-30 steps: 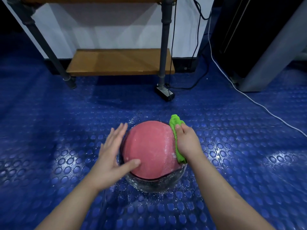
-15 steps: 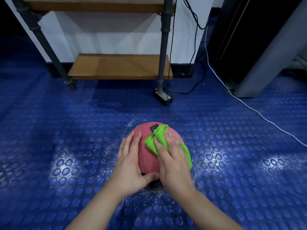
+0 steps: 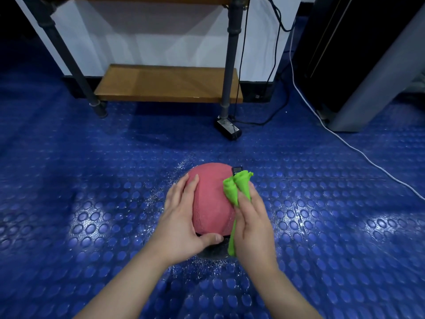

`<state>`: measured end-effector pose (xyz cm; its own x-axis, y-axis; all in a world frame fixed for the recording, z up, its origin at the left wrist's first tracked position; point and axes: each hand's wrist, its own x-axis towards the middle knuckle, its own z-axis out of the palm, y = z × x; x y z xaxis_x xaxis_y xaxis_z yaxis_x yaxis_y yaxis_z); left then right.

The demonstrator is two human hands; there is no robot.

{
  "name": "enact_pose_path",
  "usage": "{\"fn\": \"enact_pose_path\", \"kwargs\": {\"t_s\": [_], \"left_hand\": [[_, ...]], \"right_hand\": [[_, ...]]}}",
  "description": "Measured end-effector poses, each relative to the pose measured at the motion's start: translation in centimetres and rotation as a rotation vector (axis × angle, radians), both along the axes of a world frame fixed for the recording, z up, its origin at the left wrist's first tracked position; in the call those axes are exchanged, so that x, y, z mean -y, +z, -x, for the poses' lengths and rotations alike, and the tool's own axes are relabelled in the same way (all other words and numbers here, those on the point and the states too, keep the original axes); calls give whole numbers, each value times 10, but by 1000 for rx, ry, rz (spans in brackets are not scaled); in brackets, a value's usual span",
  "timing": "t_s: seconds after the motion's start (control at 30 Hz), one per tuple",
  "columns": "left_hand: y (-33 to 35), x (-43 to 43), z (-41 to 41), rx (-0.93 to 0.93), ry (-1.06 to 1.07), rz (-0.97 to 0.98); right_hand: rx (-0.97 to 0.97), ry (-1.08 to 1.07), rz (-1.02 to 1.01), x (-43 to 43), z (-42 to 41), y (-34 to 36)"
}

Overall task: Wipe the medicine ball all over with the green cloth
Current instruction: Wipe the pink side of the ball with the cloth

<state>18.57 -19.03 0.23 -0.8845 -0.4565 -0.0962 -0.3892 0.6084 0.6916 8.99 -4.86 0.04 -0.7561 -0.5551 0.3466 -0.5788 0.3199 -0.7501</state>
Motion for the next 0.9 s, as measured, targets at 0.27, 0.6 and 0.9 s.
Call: {"fn": "enact_pose_path", "kwargs": {"t_s": [0.27, 0.6, 0.9], "left_hand": [[3, 8, 6, -11, 3, -45], [8, 0, 3, 22, 42, -59], [5, 2, 0, -17, 37, -72]], "right_hand": [[-206, 161, -64, -13, -15, -31], [385, -303, -115, 2, 47, 6], [155, -103, -335, 14, 14, 20]]}}
